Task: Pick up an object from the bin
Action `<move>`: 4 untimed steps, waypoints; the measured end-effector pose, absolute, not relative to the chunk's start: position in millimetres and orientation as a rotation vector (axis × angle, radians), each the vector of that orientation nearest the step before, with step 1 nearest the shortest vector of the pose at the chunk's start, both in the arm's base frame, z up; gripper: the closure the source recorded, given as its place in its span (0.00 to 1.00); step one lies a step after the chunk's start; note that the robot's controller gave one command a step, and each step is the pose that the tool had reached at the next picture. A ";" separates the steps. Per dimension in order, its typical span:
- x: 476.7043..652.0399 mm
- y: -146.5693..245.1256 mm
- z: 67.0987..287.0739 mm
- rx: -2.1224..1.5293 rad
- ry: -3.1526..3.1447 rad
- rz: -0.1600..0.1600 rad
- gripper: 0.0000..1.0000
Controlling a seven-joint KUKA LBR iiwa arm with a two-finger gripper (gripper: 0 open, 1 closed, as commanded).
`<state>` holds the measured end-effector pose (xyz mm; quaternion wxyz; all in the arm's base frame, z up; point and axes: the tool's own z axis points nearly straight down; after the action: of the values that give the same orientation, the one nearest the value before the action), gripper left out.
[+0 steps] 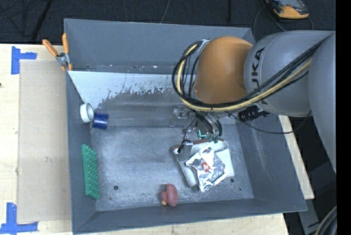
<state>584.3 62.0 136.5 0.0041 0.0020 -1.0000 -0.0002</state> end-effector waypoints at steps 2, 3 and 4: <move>565.3 47.2 69.0 0.933 -2.996 -0.001 0.00; 529.5 44.7 68.8 1.529 -2.741 -0.004 0.00; 474.1 83.2 70.3 1.760 -2.607 -0.001 0.00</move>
Offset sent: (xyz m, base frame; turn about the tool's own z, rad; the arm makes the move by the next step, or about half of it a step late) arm 0.0200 0.0196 -0.0665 -0.3266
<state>474.1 83.2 70.3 -0.0019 0.5597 -0.8287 -0.0003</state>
